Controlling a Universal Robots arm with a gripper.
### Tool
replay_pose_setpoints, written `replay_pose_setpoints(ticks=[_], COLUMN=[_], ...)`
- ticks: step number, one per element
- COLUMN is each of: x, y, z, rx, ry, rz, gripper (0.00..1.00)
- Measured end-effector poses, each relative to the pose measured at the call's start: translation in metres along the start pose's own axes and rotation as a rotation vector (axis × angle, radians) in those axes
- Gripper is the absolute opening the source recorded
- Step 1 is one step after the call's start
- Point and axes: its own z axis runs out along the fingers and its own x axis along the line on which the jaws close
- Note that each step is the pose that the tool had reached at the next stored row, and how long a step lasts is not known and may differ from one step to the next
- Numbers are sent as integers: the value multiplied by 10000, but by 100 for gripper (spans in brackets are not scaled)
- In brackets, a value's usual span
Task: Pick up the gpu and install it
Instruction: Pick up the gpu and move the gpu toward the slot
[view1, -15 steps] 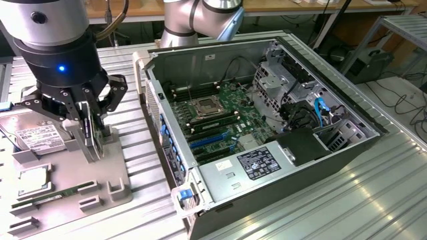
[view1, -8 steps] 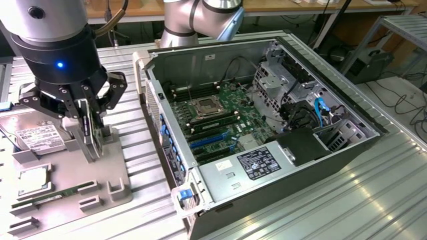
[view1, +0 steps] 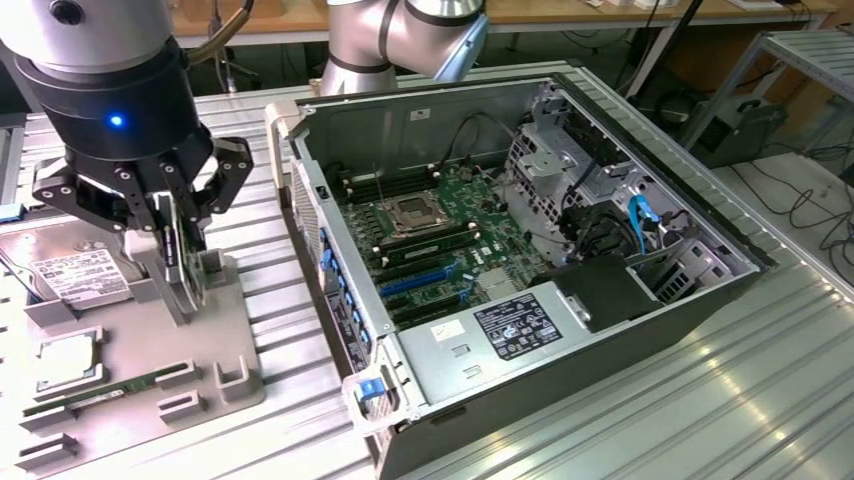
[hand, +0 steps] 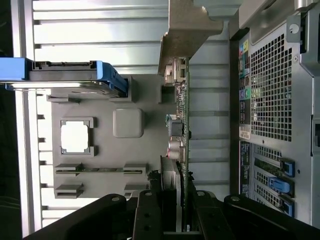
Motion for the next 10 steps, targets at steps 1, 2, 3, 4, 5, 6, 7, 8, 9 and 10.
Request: replay_pose_setpoints(ticks=[1, 2, 3, 4, 5, 6, 7, 8, 9, 10], x=[0, 0, 0, 0, 0, 0, 0, -1, -1, 0], y=[0, 0, 0, 1, 1, 1, 1, 2, 2, 1], z=[-13, -26, -31, -35, -42, -48, -56, -67, -79, -86], rx=[-19, -41, -53, -70, -83, -99, -110, -111, -116, -136], ry=[1, 2, 2, 2, 2, 2, 3, 5, 5, 4], rz=[0, 0, 0, 0, 1, 0, 1, 1, 1, 0], gripper=[28, 28, 28, 28, 28, 28, 28, 28, 28, 28])
